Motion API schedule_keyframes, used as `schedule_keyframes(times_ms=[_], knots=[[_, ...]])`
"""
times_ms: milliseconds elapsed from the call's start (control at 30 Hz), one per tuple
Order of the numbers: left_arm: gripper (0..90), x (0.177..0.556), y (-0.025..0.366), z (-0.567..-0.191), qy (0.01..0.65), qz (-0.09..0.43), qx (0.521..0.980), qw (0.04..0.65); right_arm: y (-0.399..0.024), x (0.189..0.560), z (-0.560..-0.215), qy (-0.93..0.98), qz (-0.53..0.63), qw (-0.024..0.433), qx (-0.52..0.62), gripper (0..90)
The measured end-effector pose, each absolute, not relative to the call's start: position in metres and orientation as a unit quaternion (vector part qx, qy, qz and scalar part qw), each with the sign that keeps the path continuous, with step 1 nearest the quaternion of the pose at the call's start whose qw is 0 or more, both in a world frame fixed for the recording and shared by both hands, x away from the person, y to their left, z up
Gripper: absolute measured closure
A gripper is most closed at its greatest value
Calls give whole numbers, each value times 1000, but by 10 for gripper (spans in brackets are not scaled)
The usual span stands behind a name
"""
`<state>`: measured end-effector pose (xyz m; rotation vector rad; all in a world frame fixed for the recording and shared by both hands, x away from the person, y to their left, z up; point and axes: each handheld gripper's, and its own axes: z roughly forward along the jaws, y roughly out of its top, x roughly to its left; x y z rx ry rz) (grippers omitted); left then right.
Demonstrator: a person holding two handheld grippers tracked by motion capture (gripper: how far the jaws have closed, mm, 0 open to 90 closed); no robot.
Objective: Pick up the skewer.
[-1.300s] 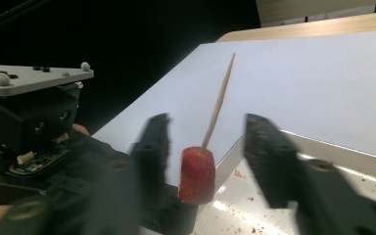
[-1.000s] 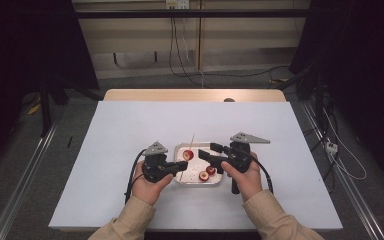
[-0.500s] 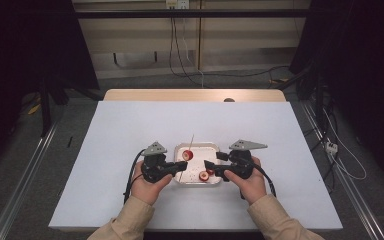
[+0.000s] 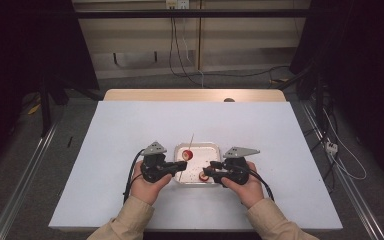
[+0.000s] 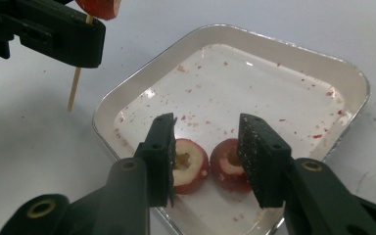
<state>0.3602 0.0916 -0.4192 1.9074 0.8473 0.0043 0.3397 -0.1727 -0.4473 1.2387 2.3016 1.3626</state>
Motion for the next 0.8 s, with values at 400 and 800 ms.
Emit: schedule_keyframes(times_ms=[400, 800], knots=[[894, 360, 92, -417, 350, 5, 790, 503, -174, 334, -452, 766, 463, 61, 442, 674], [894, 360, 91, -417, 348, 4, 792, 502, -164, 338, -460, 765, 462, 48, 445, 573]])
